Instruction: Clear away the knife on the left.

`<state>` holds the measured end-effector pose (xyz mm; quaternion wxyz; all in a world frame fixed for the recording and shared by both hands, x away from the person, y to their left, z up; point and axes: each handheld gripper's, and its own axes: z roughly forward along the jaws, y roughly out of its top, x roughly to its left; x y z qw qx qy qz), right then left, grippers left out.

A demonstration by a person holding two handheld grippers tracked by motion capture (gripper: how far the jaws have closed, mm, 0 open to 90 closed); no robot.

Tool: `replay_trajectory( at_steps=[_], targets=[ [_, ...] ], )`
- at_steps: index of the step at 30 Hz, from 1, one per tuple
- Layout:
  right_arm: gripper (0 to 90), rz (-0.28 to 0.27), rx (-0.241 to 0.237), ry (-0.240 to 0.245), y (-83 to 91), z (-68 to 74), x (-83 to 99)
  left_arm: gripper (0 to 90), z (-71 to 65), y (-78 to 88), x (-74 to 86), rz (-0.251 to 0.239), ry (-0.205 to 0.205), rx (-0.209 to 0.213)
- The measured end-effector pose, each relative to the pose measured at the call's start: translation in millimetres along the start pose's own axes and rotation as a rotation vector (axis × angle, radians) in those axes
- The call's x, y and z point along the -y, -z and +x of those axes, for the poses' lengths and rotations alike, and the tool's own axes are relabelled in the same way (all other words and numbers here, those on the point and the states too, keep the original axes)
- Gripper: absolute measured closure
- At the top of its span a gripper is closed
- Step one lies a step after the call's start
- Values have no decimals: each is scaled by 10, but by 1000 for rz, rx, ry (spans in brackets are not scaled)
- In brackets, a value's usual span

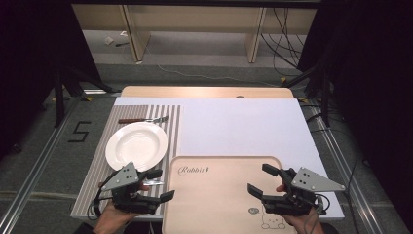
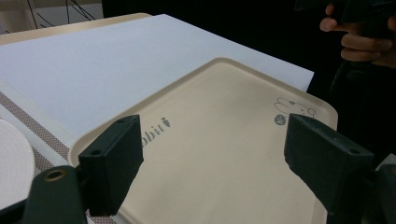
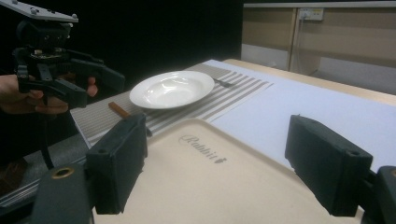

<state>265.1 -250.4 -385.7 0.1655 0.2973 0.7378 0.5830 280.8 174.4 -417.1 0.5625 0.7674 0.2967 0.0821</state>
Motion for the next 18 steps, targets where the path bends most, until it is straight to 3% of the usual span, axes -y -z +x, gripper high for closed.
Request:
replay_trajectory(
  at_steps=[18],
  targets=[
    [220, 2, -3, 0, -6, 2, 1, 201, 6, -16, 3, 16, -2, -1]
  ],
)
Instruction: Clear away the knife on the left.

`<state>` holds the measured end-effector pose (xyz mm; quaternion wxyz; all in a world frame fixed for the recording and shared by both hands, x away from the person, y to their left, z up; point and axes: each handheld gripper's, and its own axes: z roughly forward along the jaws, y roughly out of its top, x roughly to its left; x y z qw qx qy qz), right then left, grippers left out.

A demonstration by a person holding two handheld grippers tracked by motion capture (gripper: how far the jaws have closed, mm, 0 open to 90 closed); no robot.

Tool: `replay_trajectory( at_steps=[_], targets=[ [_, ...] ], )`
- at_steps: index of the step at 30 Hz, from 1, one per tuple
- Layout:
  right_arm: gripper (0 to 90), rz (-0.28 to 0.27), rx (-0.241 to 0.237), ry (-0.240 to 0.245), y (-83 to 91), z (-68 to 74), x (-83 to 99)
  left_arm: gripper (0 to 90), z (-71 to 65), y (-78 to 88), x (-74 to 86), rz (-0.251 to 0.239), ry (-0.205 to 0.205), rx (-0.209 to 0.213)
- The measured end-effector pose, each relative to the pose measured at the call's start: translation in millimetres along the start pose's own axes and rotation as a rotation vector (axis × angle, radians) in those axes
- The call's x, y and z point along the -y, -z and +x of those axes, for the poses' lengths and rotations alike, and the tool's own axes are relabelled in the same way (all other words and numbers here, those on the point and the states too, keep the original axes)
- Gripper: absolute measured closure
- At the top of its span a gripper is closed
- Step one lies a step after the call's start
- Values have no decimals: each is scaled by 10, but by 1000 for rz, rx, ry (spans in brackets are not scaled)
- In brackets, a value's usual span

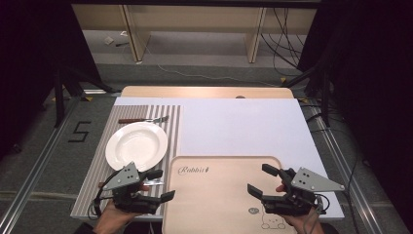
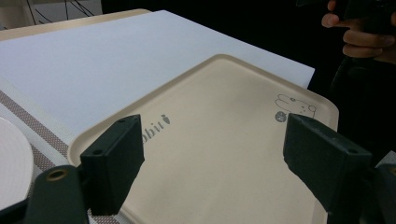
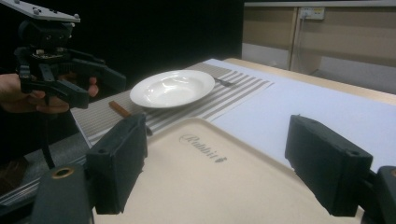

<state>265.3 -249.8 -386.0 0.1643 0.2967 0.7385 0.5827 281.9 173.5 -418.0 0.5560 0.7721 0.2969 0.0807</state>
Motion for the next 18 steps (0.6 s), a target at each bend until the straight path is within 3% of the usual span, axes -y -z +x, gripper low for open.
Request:
replay_trajectory(
  at_steps=[11, 18],
  targets=[
    [221, 4, 6, 5, -4, -1, 3, 203, 13, 2, -2, 7, 6, -20],
    [221, 3, 7, 13, -3, 3, 4, 206, 111, 86, -22, -5, 14, -85]
  ],
)
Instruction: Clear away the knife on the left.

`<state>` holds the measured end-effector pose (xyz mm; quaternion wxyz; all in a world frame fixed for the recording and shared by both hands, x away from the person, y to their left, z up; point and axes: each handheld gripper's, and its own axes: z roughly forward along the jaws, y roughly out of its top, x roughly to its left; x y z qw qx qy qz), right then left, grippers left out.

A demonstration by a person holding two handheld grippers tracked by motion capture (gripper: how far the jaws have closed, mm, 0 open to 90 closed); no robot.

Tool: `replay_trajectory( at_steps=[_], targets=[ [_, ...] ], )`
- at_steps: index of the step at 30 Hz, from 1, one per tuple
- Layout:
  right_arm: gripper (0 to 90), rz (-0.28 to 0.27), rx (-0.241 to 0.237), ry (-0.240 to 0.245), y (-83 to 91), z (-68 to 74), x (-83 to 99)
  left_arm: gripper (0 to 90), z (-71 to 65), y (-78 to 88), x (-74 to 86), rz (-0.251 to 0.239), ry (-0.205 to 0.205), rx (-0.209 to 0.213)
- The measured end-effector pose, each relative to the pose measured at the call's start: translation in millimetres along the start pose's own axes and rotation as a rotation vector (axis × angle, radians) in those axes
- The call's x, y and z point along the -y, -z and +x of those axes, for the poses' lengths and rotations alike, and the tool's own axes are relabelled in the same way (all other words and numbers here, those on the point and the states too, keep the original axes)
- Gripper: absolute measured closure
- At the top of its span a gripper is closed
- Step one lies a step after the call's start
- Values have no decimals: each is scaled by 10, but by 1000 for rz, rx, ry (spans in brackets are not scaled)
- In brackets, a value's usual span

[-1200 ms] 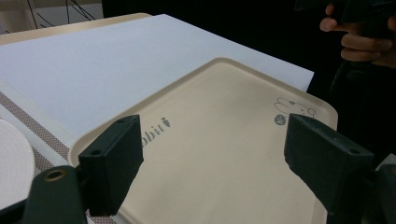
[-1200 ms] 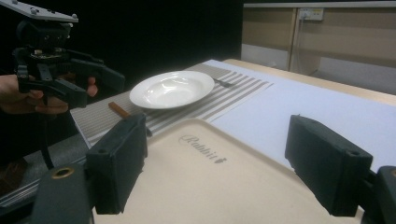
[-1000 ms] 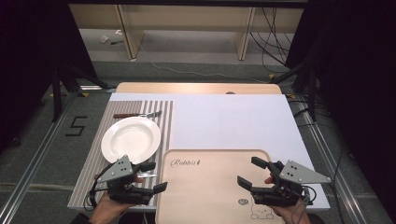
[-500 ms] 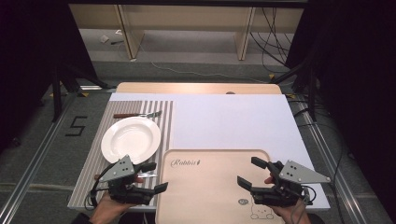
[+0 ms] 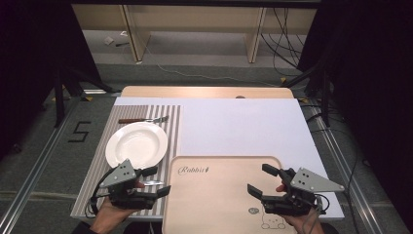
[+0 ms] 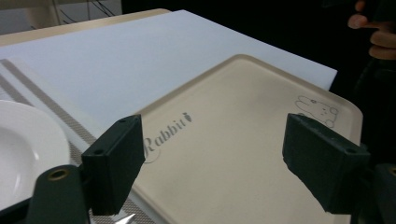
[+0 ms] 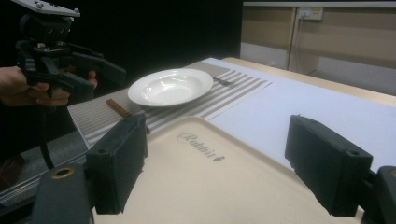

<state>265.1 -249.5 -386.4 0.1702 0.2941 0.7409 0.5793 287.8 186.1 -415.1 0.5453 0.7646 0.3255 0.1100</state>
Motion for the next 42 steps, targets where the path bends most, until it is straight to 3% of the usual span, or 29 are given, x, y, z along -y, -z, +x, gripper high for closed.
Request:
replay_trajectory(
  at_steps=[7, 8, 11, 25, 36, 42],
  targets=[
    [221, 0, 2, 6, 1, 3, 1, 208, 198, 102, -4, 8, 4, -87],
    [221, -2, 2, 7, 0, 3, 1, 208, 254, 122, 9, 21, -4, -115],
    [221, -2, 1, 7, 0, 2, 1, 208, 299, 141, 12, 25, -7, -133],
    [221, -3, 0, 7, 1, 3, 1, 204, 411, 195, 25, 69, -7, -162],
    [221, -4, -1, 5, 2, 3, 1, 204, 534, 251, 83, 163, -19, -218],
    [221, -5, -1, 3, 2, 3, 1, 208, 550, 244, 126, 246, -43, -225]
  ],
)
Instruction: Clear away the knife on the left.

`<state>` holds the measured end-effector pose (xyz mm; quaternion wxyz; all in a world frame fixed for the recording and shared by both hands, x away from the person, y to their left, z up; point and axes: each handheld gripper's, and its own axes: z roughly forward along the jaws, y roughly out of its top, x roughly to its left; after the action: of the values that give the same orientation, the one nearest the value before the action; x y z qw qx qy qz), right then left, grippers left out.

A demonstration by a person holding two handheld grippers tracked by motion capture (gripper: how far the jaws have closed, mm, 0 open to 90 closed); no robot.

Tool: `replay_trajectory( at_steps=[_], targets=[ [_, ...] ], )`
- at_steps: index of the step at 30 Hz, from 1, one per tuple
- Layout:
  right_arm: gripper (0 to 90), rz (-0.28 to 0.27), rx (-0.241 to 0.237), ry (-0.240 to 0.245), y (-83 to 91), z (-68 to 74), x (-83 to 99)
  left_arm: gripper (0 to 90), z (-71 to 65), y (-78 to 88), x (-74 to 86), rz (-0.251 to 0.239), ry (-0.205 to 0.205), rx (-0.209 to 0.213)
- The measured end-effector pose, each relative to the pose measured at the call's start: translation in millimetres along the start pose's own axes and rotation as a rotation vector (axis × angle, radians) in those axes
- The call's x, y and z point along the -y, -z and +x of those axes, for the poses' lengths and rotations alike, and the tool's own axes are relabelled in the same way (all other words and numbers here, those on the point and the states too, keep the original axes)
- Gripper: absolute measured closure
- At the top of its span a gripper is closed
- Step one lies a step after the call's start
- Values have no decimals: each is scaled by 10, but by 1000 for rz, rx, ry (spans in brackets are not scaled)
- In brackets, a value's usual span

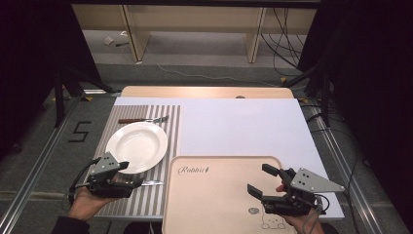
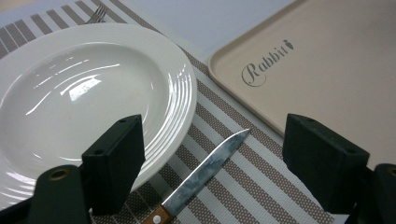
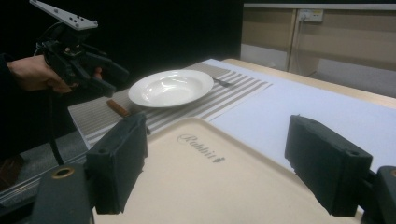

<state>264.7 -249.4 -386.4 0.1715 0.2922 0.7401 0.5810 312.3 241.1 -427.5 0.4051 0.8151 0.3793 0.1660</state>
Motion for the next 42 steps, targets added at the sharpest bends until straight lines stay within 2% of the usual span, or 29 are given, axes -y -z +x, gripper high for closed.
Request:
replay_trajectory(
  at_steps=[9, 16, 19, 26, 28, 32, 35, 40, 42],
  targets=[
    [221, 1, -1, -1, 1, -3, 0, 209, -14, -19, 32, 72, -34, 34],
    [221, -3, 1, -3, -1, -3, 1, 222, -34, -59, 89, 184, -67, 75],
    [221, -3, 1, -4, -1, -4, 1, 223, -35, -86, 105, 226, -78, 74],
    [221, -3, 0, -4, -2, -4, 2, 223, 49, -122, 157, 301, -56, 33],
    [221, -3, 0, -5, -3, -4, 1, 224, 93, -135, 180, 336, -55, 15],
    [221, -1, -1, -4, -4, -4, 1, 227, 173, -158, 201, 362, -41, -15],
    [221, 1, -1, -4, -5, -6, 2, 241, 224, -185, 203, 376, -28, -16],
    [222, 2, 1, -5, -7, -7, 3, 266, 331, -244, 210, 439, -17, -46],
    [222, 2, 1, -4, -7, -7, 3, 279, 351, -246, 209, 437, -16, -50]
  ],
)
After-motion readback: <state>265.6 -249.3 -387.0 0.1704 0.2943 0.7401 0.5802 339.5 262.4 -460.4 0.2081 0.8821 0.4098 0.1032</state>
